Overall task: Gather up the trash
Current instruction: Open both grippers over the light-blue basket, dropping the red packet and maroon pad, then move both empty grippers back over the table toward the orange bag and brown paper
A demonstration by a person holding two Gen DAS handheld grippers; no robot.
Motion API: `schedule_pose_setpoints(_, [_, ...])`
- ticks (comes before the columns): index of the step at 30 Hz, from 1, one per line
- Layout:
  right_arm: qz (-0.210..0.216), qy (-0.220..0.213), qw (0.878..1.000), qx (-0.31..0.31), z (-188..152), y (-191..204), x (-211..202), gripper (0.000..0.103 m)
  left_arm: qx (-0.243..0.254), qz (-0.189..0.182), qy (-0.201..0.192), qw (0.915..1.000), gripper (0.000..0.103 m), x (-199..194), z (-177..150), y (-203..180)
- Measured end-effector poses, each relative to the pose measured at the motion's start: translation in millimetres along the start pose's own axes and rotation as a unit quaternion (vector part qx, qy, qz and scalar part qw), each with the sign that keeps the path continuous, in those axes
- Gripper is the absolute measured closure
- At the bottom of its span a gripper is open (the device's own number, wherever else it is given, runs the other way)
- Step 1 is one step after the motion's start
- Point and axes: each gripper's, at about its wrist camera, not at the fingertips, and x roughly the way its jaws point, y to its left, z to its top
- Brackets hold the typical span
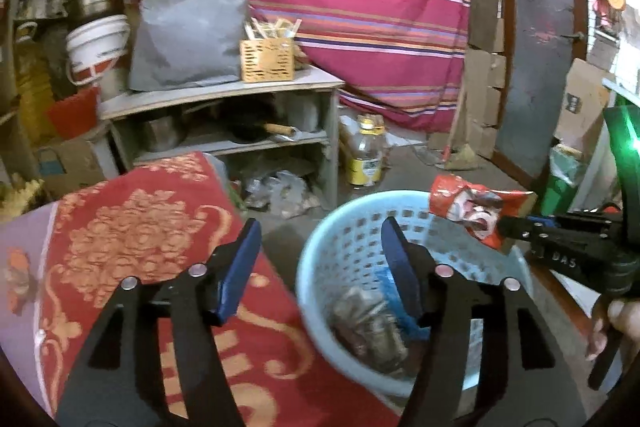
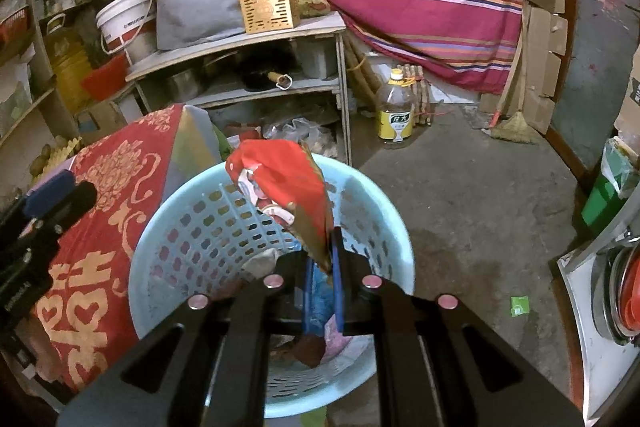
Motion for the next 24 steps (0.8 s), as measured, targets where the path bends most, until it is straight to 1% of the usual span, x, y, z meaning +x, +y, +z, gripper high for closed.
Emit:
schedule_pose_setpoints(1, [0.003, 0.004, 1.000, -0.001, 0, 4, 2, 0.094, 0.000, 0.008, 0.000, 1.0000, 0.038, -2, 0, 4])
schedule_pose_setpoints(2, [0.004, 0.005, 1.000, -0.001, 1, 7, 3, 0.094, -0.003, 0.017, -0.001, 0.9998, 0.034, -4, -1, 12])
schedule_pose_setpoints(3, [0.005, 0.006, 1.000, -0.001, 0, 9, 4, 0.093, -0.007, 0.025, -0.002, 0.9997, 0.027, -7, -1, 19])
schedule_pose_setpoints(5, [0.007, 0.013, 1.000, -0.001, -1, 15, 8, 0.093, -0.019, 0.048, -0.007, 0.9986, 0.018, -14, -3, 37])
schedule_pose_setpoints(8, [-0.008, 0.031, 0.999, -0.015, -3, 29, 19, 0.093, -0.028, 0.068, -0.005, 0.9973, 0.016, -23, -5, 60])
schedule_pose_setpoints(9, [-0.011, 0.035, 0.999, -0.018, -4, 31, 22, 0.088, -0.029, 0.075, -0.004, 0.9967, 0.015, -27, -6, 67])
schedule_pose_setpoints(10, [-0.016, 0.042, 0.999, -0.021, -5, 36, 26, 0.081, -0.029, 0.084, -0.004, 0.9960, 0.014, -30, -8, 74])
schedule_pose_setpoints(11, [-0.022, 0.043, 0.999, -0.022, -5, 40, 28, 0.055, -0.031, 0.096, -0.005, 0.9949, 0.012, -36, -10, 85])
schedule_pose_setpoints(12, [-0.027, 0.042, 0.998, -0.023, -5, 43, 29, 0.035, -0.032, 0.101, -0.005, 0.9943, 0.011, -40, -12, 90])
schedule_pose_setpoints(17, [-0.042, 0.039, 0.998, -0.030, -1, 62, 27, 0.034, -0.051, 0.139, -0.006, 0.9890, 0.006, -67, -22, 136])
schedule_pose_setpoints(18, [-0.041, 0.033, 0.998, -0.028, 1, 67, 24, 0.032, -0.057, 0.147, -0.006, 0.9875, 0.006, -74, -26, 148])
schedule_pose_setpoints(20, [-0.038, 0.022, 0.999, -0.025, 4, 77, 19, 0.028, -0.066, 0.157, -0.004, 0.9853, 0.006, -82, -30, 165])
schedule_pose_setpoints(24, [-0.012, -0.007, 1.000, -0.027, 11, 109, 7, 0.027, -0.085, 0.182, -0.004, 0.9796, 0.006, -104, -41, 205])
